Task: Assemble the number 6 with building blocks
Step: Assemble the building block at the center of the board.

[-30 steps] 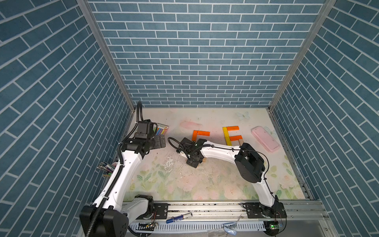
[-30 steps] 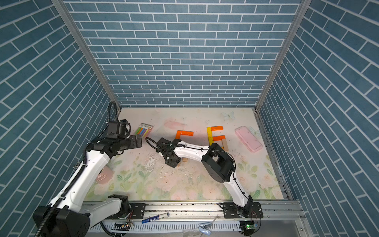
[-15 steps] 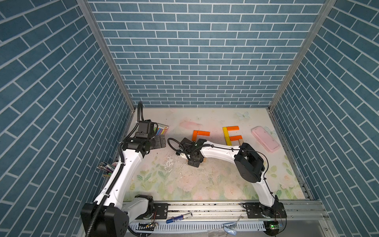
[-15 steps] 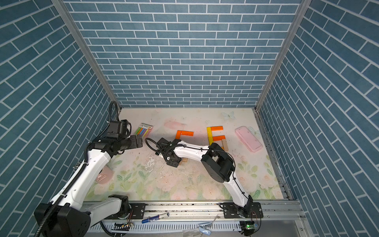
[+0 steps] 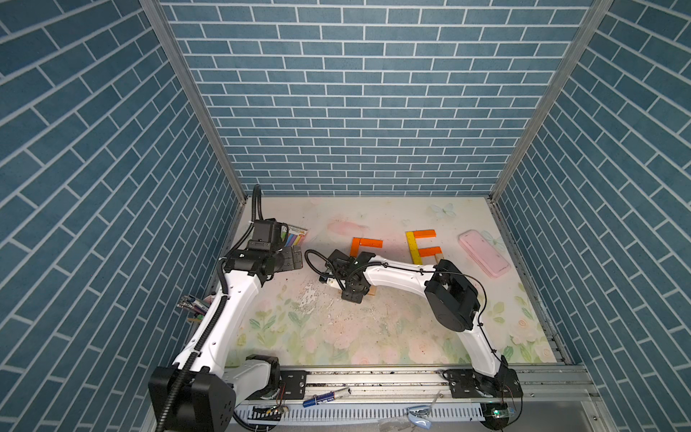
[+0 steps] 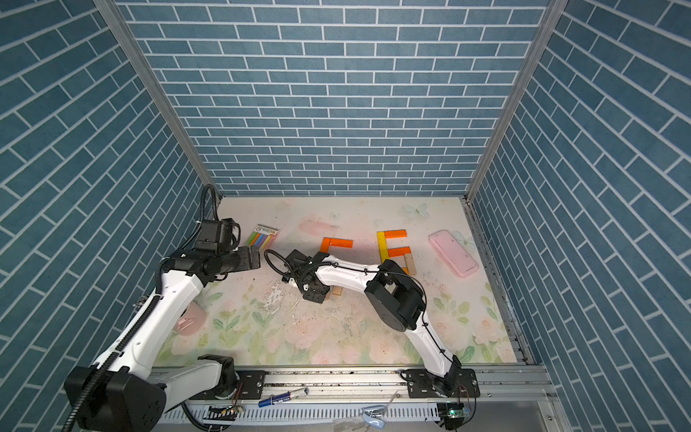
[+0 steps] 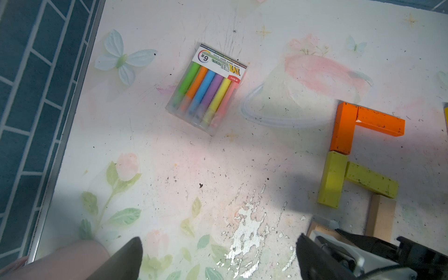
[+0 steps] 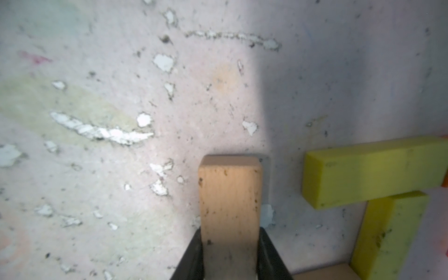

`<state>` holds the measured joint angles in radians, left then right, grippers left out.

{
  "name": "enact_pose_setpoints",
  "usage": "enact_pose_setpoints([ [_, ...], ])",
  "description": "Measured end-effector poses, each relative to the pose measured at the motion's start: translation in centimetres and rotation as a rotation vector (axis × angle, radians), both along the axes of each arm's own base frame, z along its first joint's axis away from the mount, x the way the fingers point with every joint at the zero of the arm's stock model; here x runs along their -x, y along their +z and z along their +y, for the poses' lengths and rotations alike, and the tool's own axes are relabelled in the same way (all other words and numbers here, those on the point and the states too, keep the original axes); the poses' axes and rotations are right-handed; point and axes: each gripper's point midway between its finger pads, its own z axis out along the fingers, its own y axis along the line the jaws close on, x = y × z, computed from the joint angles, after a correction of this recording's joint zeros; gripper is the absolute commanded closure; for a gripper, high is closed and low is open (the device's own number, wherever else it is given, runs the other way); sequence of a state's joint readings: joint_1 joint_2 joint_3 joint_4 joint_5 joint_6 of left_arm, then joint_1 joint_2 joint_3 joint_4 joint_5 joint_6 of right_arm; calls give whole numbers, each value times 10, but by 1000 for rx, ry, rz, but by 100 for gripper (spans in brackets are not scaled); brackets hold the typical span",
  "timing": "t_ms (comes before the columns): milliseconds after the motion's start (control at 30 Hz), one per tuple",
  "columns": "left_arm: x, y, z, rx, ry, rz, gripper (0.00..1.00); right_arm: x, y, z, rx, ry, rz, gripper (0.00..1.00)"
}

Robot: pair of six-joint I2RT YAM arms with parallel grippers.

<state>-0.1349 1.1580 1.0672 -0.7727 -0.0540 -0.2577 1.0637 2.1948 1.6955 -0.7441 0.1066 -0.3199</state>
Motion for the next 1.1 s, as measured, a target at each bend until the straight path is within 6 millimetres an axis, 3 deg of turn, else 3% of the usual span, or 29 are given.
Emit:
enact_pose_setpoints([
  [733,0,0,-1,6,-3,1,1,-12,0,-3,-9,-9,-13,75],
  [867,0,0,-1,9,-4,2,1,-13,0,-3,-7,0,-16,68],
  [1100,0,0,-2,11,-6,2,1,-19,4,-4,0,9,-42,48],
])
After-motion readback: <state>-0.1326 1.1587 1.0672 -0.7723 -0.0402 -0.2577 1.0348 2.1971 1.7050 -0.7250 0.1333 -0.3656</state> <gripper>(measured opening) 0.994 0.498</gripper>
